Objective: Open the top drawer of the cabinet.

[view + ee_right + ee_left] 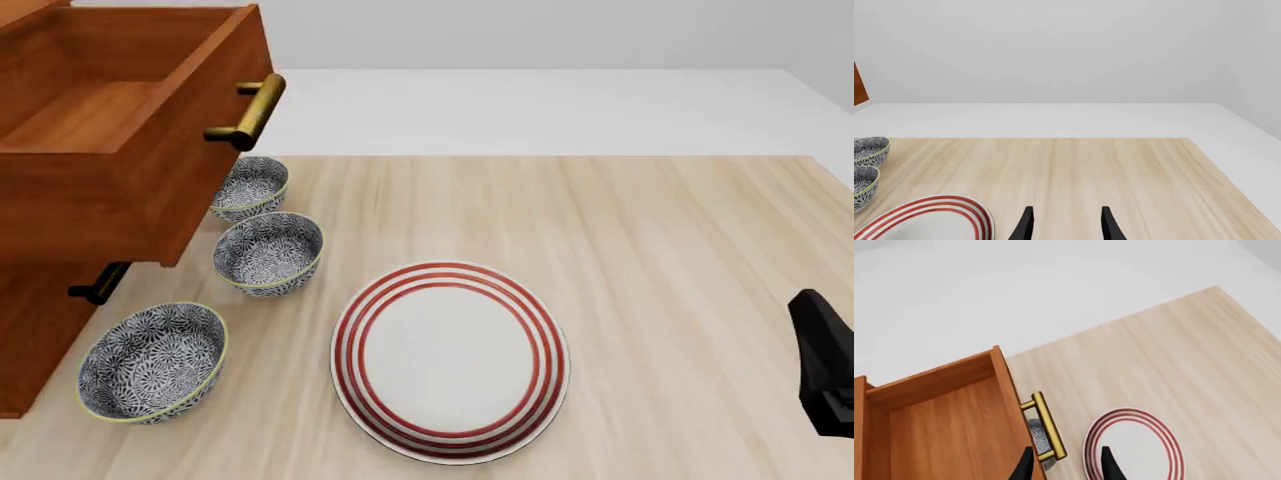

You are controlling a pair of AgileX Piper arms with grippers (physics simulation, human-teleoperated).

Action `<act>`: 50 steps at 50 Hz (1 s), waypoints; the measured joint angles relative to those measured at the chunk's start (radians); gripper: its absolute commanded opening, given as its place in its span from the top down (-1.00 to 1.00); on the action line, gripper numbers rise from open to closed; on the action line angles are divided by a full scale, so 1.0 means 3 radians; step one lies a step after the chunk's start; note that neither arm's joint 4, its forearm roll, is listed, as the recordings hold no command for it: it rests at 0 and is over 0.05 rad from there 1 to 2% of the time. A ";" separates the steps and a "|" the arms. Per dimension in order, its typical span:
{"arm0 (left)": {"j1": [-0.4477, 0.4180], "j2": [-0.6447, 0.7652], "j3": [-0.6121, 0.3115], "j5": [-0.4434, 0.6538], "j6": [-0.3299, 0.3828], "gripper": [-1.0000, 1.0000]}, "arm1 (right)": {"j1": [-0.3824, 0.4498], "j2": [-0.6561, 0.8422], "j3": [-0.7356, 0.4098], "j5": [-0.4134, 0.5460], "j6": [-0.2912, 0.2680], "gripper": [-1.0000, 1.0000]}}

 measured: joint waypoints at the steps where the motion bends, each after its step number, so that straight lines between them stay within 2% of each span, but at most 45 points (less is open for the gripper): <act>1: -0.0007 -0.0012 -0.0001 0.0000 0.0003 -1.00 | 0.0000 0.0000 0.0000 0.0000 0.0000 -1.00; 50: -0.0359 -0.0451 0.0127 -0.0116 0.0057 -1.00 | 0.0000 0.0000 0.0000 0.0000 0.0000 -1.00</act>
